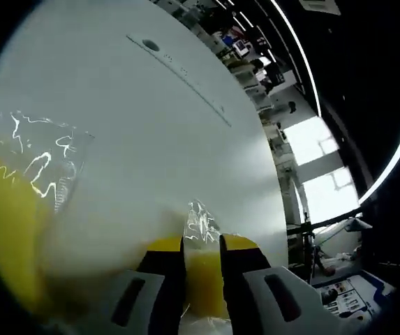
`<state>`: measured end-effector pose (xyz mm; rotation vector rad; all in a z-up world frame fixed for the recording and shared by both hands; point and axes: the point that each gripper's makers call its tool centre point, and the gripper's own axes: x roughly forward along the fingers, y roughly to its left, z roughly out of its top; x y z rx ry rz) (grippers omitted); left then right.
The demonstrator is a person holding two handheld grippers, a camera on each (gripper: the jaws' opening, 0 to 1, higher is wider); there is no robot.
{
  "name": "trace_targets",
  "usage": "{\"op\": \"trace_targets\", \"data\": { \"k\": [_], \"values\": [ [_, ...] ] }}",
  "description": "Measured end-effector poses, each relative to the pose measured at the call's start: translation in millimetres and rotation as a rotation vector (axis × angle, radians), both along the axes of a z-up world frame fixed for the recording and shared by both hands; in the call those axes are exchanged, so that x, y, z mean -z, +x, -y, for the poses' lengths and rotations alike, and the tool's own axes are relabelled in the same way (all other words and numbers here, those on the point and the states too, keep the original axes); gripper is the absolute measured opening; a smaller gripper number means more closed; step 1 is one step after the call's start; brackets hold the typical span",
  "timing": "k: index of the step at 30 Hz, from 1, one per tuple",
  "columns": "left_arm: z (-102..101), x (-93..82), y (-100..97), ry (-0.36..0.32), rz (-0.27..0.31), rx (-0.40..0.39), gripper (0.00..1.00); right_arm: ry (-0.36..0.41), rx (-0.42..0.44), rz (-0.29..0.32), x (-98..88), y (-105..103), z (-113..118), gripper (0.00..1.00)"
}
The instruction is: Compare the silicone blocks by pressing each to a similar depth, holding the contact briefly, and releasing to observe deformation and rebound differences across the visible hardness samples.
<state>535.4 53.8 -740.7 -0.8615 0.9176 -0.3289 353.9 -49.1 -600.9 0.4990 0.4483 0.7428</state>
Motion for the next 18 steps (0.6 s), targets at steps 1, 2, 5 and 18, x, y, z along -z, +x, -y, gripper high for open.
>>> {"op": "trace_targets", "data": {
  "k": [1, 2, 5, 18],
  "values": [
    [0.3, 2.2, -0.5, 0.029, 0.017, 0.03, 0.13, -0.001, 0.002, -0.005, 1.5, -1.0, 0.8, 0.65],
    [1.3, 3.7, -2.5, 0.033, 0.005, 0.029, 0.09, -0.004, 0.002, -0.008, 2.5, -1.6, 1.1, 0.65],
    [7.7, 3.7, -5.6, 0.022, 0.023, 0.057, 0.02, -0.01, -0.001, -0.018, 5.3, -4.0, 1.9, 0.64],
    [16.3, -20.7, -2.0, 0.037, 0.151, 0.141, 0.0, -0.004, 0.011, -0.005, -1.8, -3.2, 5.7, 0.63]
  ]
}}
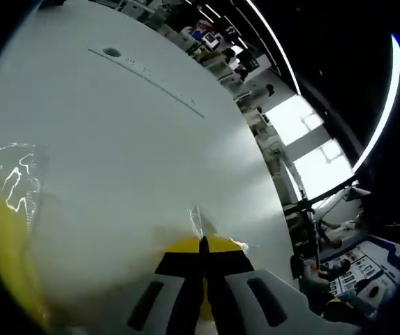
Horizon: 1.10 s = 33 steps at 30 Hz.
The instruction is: Compare the silicone blocks by pressing each to a similar depth, holding the contact briefly, and releasing to observe deformation and rebound differences across the visible hardness samples.
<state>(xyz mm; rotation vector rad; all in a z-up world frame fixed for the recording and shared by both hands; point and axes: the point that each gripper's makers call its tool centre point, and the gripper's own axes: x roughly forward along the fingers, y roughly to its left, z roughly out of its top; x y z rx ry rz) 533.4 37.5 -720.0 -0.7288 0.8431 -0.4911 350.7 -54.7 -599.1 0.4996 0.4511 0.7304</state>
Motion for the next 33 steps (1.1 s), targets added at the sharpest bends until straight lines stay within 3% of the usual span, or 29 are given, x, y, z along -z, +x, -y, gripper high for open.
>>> {"op": "trace_targets", "data": {
  "k": [2, 7, 11, 16, 25, 33],
  "values": [
    [1.9, -11.4, 0.7, -0.015, 0.032, 0.011, 0.0, -0.003, 0.001, 0.002, -0.7, 0.7, 0.0, 0.63],
    [-0.1, -31.8, 1.3, 0.02, 0.113, 0.05, 0.0, -0.003, -0.009, 0.009, -3.6, 1.4, -3.4, 0.62],
    [-5.6, -42.7, -0.6, 0.11, 0.202, 0.108, 0.0, -0.004, -0.018, 0.014, -5.6, 1.7, -7.2, 0.62],
    [-5.9, -62.4, -8.6, 0.157, 0.299, 0.153, 0.0, -0.005, -0.026, 0.019, -8.3, 0.9, -10.0, 0.62],
    [-6.7, -85.2, -24.0, 0.179, 0.359, 0.175, 0.0, -0.019, -0.048, 0.036, -15.6, -2.7, -16.8, 0.62],
    [-12.7, -100.1, -36.3, 0.146, 0.345, 0.157, 0.0, -0.022, -0.062, 0.054, -26.0, -11.0, -20.5, 0.59]
  ]
}}
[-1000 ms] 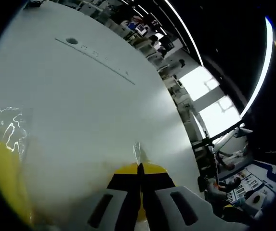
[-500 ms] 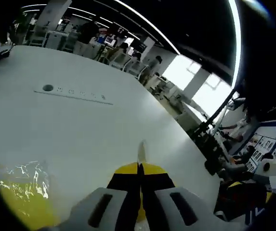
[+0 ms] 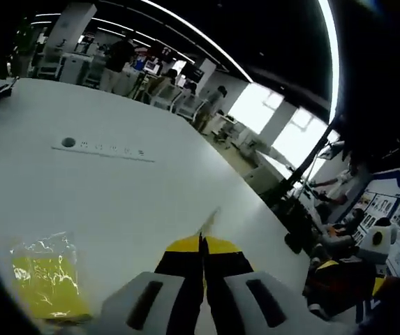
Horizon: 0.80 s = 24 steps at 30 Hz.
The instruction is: Compare the silicone blocks by pressing each to a similar depth, holding the contact briefly, and releasing to observe deformation and rebound differences across the visible hardness samples.
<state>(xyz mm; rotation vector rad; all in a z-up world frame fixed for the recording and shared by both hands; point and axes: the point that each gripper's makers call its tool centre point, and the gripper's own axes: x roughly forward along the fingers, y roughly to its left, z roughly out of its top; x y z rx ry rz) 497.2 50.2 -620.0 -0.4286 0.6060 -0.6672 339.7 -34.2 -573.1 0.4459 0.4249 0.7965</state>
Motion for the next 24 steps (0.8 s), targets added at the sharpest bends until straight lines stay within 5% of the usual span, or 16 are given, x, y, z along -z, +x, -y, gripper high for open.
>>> {"op": "trace_targets", "data": {
  "k": [13, 24],
  "values": [
    [-7.3, -33.5, -17.5, 0.021, 0.083, 0.019, 0.0, -0.023, -0.007, 0.052, -22.5, -19.3, -3.3, 0.61],
    [-22.6, -87.6, -39.4, 0.029, 0.204, 0.041, 0.0, -0.063, -0.046, 0.102, -42.1, -33.7, -15.2, 0.62]
  ]
}}
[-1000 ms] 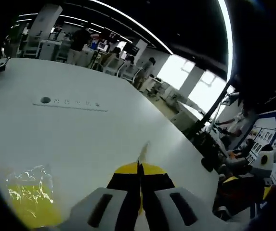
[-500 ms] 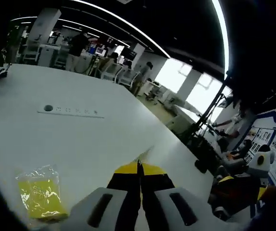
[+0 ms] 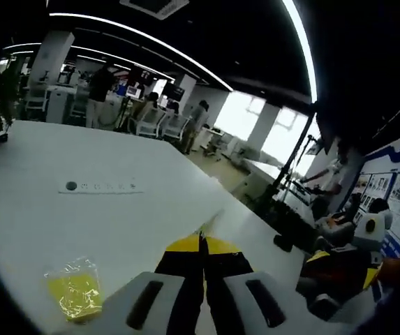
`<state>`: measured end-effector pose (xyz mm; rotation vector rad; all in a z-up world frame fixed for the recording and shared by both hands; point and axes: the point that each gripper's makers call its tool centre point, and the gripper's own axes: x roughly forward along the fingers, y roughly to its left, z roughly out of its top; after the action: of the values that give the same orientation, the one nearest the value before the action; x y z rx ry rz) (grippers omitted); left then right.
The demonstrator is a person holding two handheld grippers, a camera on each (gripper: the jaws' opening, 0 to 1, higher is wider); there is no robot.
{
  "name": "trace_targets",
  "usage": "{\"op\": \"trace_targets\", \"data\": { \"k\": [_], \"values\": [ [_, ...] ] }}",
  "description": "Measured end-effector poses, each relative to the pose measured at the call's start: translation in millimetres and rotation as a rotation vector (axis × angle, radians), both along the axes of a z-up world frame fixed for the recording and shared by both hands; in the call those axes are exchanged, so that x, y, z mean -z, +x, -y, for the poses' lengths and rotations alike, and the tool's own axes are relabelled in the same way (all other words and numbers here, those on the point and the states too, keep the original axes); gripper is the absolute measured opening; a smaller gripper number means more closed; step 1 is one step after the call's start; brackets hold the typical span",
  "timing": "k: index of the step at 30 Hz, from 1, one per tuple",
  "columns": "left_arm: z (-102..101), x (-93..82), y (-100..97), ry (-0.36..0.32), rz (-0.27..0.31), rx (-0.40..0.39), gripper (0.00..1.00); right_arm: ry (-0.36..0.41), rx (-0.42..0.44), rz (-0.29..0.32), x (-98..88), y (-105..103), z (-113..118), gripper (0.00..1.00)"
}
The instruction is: Compare the silicone blocks by pressing each to a similar depth, holding the contact briefly, and releasing to observe deformation and rebound differences across the visible hardness samples.
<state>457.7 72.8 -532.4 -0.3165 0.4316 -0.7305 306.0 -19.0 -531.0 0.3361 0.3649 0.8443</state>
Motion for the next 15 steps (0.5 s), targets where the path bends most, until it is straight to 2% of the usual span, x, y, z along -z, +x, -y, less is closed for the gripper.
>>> {"op": "trace_targets", "data": {
  "k": [2, 5, 15],
  "values": [
    [-4.3, -8.6, -4.7, -0.005, 0.009, 0.003, 0.0, -0.008, -0.007, 0.006, -2.4, -1.1, -1.7, 0.62],
    [-21.1, -26.3, -11.7, -0.001, 0.041, -0.022, 0.0, -0.024, -0.027, 0.029, -11.1, -3.5, -7.7, 0.62],
    [-65.5, -63.9, -37.5, 0.031, 0.134, -0.035, 0.0, -0.111, -0.119, 0.114, -35.5, -6.9, -35.7, 0.63]
  ]
}}
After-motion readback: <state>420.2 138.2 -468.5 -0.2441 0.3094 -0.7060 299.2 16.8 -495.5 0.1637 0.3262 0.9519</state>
